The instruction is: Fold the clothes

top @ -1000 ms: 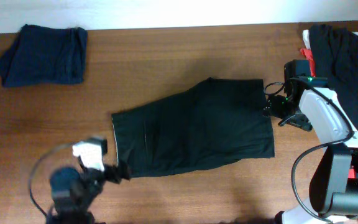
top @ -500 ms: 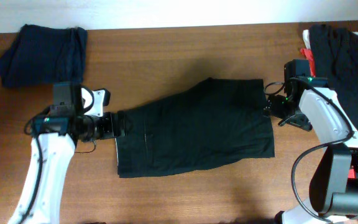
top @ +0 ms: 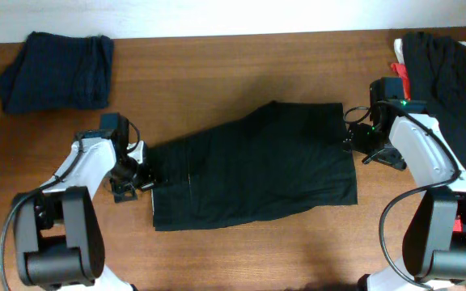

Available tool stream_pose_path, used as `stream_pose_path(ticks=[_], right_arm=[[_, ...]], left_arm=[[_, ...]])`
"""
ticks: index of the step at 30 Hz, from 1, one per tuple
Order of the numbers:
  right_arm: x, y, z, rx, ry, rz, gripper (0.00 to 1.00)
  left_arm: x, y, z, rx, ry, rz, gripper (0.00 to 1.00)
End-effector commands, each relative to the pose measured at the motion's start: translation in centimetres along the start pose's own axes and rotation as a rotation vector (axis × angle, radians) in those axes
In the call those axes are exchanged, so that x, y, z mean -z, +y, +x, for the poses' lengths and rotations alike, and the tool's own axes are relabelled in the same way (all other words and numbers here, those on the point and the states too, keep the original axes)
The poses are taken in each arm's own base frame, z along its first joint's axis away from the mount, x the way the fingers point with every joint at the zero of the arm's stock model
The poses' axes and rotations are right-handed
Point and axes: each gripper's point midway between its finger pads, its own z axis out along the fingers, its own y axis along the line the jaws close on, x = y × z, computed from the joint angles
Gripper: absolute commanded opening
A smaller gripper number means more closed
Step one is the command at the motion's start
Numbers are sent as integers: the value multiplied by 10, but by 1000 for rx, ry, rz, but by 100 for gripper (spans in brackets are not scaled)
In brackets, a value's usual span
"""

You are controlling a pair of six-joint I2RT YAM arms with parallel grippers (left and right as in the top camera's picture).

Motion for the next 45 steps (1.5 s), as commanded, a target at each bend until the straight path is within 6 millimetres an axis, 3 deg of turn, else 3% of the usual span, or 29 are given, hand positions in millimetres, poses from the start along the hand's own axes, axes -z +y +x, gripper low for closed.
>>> stream_pose_path(ticks=[1,5,8,12,16,17,22,24,26,29,34,36,40,43,45], right_arm=[[7,-3,-7,-17,-29,7,99],[7,-3,-6,-17,-28,7,99],[7,-3,-7,-17,-29,7,99],[7,-3,-7,-17,-29,7,99],[7,-3,-7,-17,-29,7,99],[7,-3,-6,-17,-29,7,99],[7,-3,-6,-17,-29,7,99],[7,-3,-7,-17,-29,7,99],[7,-3,-6,-17,-29,7,99],[7,-3,-7,-17,-29,7,99],[7,-3,-7,-17,-29,7,99],[7,-3,-7,-17,-29,7,99],[7,-3,-7,-17,-29,7,99],[7,-3,-7,-17,-29,7,99],[7,-3,-7,-17,-29,7,99]], left_arm=[[-7,0,-1,-8,17,-14,99],[-18,-5,3,-35,22,-15,99],[-28,-10,8,-47,25,17,82],[-44,-9,19,-50,34,37,80],[-56,-11,29,-51,40,84,70],[-59,-10,31,-51,41,85,50],[-59,-10,26,-56,21,85,10],[-58,-7,24,-47,16,77,1],[-53,9,19,13,6,10,1],[-29,37,8,94,6,-102,1],[50,72,-19,188,-21,-311,1],[81,77,-24,220,-36,-383,1],[139,64,-33,220,-79,-396,1],[187,42,-36,188,-141,-384,1],[202,25,-34,151,-162,-379,1]])
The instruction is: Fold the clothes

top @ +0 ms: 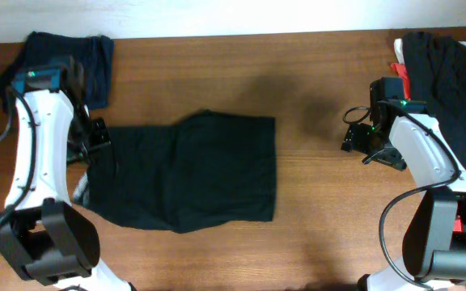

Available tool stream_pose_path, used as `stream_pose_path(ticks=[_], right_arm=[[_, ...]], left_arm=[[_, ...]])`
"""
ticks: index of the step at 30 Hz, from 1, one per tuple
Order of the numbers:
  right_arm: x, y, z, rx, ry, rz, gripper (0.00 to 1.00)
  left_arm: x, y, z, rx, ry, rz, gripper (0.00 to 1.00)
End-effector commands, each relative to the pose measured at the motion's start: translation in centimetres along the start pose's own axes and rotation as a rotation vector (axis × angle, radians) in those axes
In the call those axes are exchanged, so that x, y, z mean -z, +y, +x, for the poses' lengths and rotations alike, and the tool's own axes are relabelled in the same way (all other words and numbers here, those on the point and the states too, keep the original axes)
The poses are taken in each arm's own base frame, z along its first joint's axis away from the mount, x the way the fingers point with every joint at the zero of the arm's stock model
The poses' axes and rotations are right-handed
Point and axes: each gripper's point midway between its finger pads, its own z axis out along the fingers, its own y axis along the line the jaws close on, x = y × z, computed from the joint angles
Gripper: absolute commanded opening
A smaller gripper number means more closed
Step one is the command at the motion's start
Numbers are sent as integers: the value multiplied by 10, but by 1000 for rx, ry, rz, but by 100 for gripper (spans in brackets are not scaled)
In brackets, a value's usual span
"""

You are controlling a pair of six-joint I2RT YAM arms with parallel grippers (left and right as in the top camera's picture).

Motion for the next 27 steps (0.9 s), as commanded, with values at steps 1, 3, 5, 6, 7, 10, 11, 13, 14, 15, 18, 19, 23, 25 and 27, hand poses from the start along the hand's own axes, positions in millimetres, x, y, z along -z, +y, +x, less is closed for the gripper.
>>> stream_pose_path(ticks=[1,3,5,6,7,10,11,13,14,15,18,19,23,25,27], right_arm=[[7,-3,-6,-17,-28,6,99],[7,-3,-6,-17,-28,5,99],[7,-3,-6,-17,-28,5,99],[7,-3,-6,-17,-28,5,99],[7,-3,-6,-17,-28,6,99],[7,-3,-6,-17,-28,6,99],[7,-3,-6,-17,-28,6,99],[7,-3,-6,-17,-28,6,99],[7,-3,-6,-17,-28,6,99],[7,-3,-6,-17,-28,6,99],[7,-3,-6,-17,-28,5,99],[7,-3,-6,-17,-28,6,99],[7,-3,-6,-17,-28,6,99],[7,-3,-6,-17,-28,6,99],[7,-3,-6,-17,-28,6,99]], left_arm=[[45,-18,-2,-48,-105,3,1],[51,-39,6,-109,-108,24,1],[51,-68,19,-180,-94,67,1],[52,-79,25,-213,-90,75,1],[53,-94,32,-255,-93,89,1],[54,-155,53,-395,-126,189,1],[53,-166,57,-420,-130,208,1],[45,-187,69,-470,-125,230,1],[37,-199,77,-480,-122,234,1],[29,-209,82,-492,-122,240,1],[8,-238,97,-556,-123,289,1],[2,-243,100,-569,-124,296,1],[-24,-263,111,-614,-130,328,1],[-37,-271,114,-624,-137,347,1],[-45,-275,114,-626,-143,362,1]])
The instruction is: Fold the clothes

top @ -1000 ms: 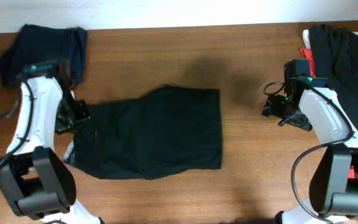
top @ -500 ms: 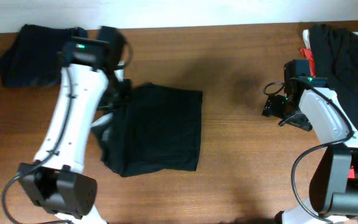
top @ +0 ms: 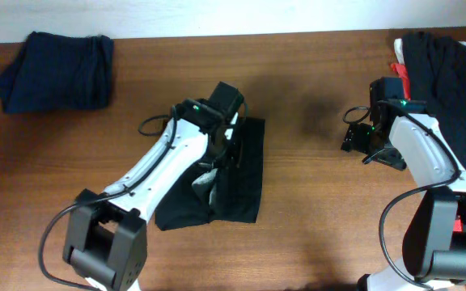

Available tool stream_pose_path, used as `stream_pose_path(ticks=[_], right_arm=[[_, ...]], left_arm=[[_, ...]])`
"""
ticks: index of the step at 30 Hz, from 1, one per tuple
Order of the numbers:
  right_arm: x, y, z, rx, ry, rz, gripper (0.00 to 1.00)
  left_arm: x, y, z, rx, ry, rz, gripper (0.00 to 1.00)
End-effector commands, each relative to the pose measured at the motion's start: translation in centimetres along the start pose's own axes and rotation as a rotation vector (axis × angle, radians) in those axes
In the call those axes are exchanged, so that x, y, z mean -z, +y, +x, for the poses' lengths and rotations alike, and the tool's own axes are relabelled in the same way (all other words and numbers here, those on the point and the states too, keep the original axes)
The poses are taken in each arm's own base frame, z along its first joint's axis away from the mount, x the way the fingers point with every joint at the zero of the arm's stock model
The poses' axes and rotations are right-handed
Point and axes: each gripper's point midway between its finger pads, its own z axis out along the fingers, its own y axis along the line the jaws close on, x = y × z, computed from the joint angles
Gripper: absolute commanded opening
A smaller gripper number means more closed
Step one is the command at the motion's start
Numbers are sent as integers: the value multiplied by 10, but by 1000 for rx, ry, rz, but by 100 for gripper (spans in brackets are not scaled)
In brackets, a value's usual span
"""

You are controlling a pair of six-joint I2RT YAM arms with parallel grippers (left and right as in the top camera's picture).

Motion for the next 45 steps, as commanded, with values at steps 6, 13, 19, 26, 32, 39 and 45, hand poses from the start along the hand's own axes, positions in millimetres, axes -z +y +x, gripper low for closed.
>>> stream_pose_path(ticks=[6,13,19,26,32,39,45], right_arm=[[7,-3,-7,-16,-29,6,99],[7,-3,-7,-16,-29,6,99],[7,-3,-7,-16,-29,6,99],[7,-3,-7,-16,-29,6,99],[7,-3,-7,-16,-29,6,99],[7,-3,-7,-16,-29,6,99],[7,-3,-7,-16,-29,6,99]], left_arm=[[-15,-11,3,1,1,61,59],[26,-23,-6,5,-5,109,67],[-1,-18,27,22,102,77,25],[-42,-36,61,2,166,166,13],[-69,-55,86,-17,175,179,13],[-83,-79,100,-78,154,229,13],[-18,-107,66,-159,94,288,25]])
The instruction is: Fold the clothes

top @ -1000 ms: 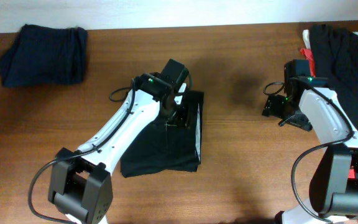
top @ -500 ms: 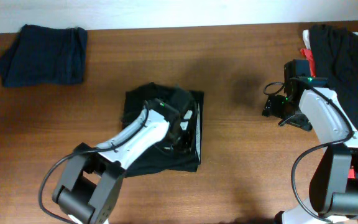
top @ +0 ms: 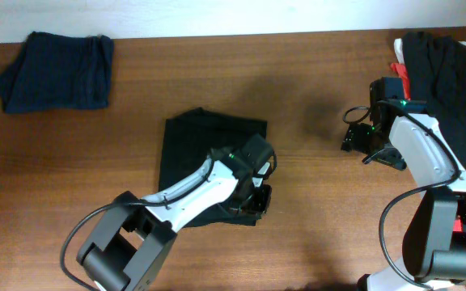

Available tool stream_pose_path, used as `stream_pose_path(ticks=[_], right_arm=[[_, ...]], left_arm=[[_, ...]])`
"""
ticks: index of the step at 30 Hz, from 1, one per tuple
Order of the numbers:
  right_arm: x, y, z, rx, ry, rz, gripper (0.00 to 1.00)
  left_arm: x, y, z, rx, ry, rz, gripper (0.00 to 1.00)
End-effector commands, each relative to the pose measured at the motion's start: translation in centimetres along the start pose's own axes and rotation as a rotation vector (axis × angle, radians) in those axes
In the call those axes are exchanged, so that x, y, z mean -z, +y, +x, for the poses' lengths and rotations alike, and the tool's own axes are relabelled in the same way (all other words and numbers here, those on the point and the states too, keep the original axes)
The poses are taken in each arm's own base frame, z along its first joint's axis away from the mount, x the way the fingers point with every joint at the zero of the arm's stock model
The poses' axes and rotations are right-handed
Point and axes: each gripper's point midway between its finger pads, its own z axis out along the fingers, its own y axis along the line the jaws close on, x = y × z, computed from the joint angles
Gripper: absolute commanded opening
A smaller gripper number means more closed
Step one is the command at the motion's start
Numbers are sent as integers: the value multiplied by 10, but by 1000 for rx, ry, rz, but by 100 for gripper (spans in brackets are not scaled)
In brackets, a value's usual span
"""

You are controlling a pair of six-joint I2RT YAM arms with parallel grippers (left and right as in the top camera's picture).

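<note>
The black garment (top: 205,149) lies folded into a rough rectangle at the middle of the table. My left gripper (top: 257,200) sits low on its lower right corner, and the fabric bunches under it. Its fingers look shut on the cloth edge, though the wrist covers most of them. Off to the right, well clear of the garment, my right gripper (top: 349,133) rests on bare wood with its fingers spread open and nothing between them.
A folded dark blue garment (top: 55,69) lies at the back left. A pile of black clothes (top: 447,73) with something red beside it fills the right edge, behind the right arm. Bare wood shows between the black garment and the right gripper.
My left gripper has moved from over the garment's upper middle to its lower right corner. The raised, crumpled fabric now lies flat as a wider folded rectangle. The right arm has not moved.
First the black garment lay spread wide, with a gripper at each end. Then it sat further left, held by my left gripper, away from the right gripper. Later the left gripper held it doubled over at the centre; now it lies folded flat.
</note>
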Motion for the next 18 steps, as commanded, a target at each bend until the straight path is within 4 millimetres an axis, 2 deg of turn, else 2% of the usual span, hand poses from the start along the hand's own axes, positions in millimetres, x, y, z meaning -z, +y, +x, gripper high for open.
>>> stream_pose_path(ticks=[1,2,3,5,6,9,11,13,14,16,18], right_arm=[[7,-3,-7,-17,-29,6,99],[7,-3,-7,-17,-29,6,99],[7,-3,-7,-17,-29,6,99],[7,-3,-6,-17,-28,6,99],[7,-3,-7,-17,-29,6,99],[7,-3,-7,-17,-29,6,99],[7,-3,-7,-17,-29,6,99],[7,-3,-7,-17,-29,6,99],[7,-3,-7,-17,-29,6,99],[7,-3,-7,-17,-29,6,99],[7,-3,-7,-17,-29,6,99]], left_arm=[[64,-28,-28,-70,-105,28,34],[82,-20,-36,-47,-130,-16,45],[97,-10,-43,-21,-152,-58,64],[123,23,-55,53,-195,-158,99],[132,39,-58,88,-207,-192,99],[157,114,-64,256,-220,-268,99],[170,153,-63,318,-227,-273,99],[176,176,-61,325,-219,-195,99],[175,177,-59,287,-208,-71,99],[168,179,-52,246,-189,76,99],[151,193,-36,274,-149,106,99]])
